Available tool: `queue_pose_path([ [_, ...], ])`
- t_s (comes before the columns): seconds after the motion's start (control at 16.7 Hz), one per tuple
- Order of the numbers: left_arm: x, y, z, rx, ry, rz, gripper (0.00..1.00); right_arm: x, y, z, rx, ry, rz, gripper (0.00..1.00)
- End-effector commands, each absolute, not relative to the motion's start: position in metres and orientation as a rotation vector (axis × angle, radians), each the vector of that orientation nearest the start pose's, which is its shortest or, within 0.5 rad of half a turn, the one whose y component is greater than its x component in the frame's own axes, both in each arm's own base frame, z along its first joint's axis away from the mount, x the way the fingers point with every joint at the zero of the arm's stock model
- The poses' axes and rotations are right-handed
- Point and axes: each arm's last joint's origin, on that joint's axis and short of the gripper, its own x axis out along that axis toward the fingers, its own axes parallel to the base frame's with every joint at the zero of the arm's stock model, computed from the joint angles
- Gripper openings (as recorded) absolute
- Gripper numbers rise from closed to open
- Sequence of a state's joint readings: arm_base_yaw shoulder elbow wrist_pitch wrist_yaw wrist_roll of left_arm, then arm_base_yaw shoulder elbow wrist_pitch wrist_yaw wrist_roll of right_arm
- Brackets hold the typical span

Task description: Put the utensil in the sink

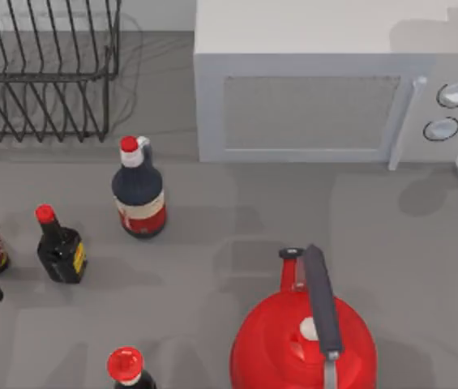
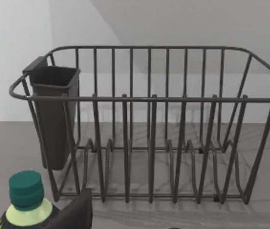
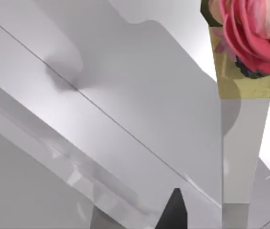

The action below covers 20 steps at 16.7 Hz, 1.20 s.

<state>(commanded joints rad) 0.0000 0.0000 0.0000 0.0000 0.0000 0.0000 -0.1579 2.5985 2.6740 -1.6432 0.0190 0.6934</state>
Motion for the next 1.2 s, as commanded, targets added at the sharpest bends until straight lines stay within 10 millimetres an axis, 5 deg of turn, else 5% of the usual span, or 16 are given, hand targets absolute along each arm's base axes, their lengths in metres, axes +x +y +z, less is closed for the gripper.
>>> queue_pose_path([
  [0.84,0.106,-0.001,0.160,0.000,0.000,0.000,1.00,0.501,-0.071,0.200,0.639,1.433,-0.633,0.00],
  [1.2,0.106,-0.001,0.160,0.000,0.000,0.000,1.00,0.500,-0.072,0.167,0.637,1.455,-0.643,0.00],
])
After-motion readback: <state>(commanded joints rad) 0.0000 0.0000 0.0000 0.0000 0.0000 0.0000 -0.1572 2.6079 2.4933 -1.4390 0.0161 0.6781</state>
